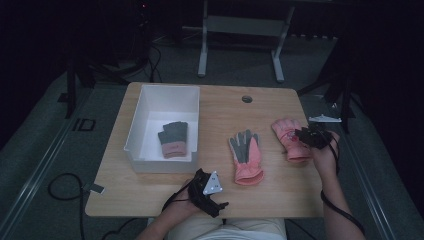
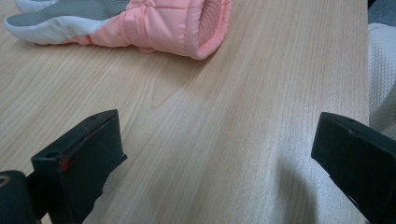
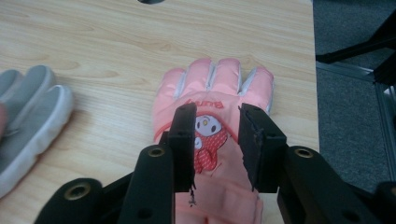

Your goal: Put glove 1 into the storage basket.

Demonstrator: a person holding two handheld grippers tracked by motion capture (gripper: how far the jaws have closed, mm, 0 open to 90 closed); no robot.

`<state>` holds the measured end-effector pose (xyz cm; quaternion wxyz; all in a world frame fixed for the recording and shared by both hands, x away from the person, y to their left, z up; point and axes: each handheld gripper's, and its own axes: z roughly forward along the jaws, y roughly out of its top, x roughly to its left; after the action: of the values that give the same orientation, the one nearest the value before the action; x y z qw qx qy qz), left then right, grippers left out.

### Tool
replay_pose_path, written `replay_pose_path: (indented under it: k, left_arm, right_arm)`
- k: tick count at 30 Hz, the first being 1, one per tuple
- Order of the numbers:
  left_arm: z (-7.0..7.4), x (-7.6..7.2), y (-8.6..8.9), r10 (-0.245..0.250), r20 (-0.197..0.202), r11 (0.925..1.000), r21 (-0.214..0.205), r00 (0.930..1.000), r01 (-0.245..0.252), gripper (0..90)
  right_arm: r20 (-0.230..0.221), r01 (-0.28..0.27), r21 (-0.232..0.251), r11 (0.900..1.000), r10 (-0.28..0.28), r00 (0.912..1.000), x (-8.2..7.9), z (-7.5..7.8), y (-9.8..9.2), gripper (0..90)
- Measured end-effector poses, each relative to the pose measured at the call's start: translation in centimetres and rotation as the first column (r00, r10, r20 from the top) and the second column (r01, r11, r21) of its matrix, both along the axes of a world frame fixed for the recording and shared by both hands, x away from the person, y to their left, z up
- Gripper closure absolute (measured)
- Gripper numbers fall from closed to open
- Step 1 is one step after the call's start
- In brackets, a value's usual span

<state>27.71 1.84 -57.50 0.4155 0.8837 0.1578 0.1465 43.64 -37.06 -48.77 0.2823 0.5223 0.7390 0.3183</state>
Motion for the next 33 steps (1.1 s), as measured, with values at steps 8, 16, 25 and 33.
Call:
replay_pose_path:
  k: [8,16,25,33]
  left_arm:
    - [0.0,0.0,0.0,-0.002,0.003,1.0,0.002,1.0,0.002,1.9]
    - [0.0,0.1,0.1,0.001,0.002,1.0,-0.004,1.0,-0.001,1.9]
    - [0.0,0.1,0.1,-0.001,0.004,1.0,-0.006,1.0,0.001,1.9]
    - [0.0,0.1,0.2,0.002,0.003,1.0,-0.008,1.0,-0.002,1.9]
  right_arm:
    - [-0.04,0.005,-0.048,0.9988,-0.007,0.9992,1.8,-1.7,0.5,64.6]
    - [-0.083,0.016,-0.071,0.9974,-0.021,0.9963,2.9,-3.4,0.5,62.2]
    - [-0.108,0.015,-0.031,0.9994,-0.018,0.994,3.4,-4.2,0.4,81.6]
    - [-0.095,0.042,-0.005,0.9991,-0.043,0.9946,2.6,-2.1,0.4,86.0]
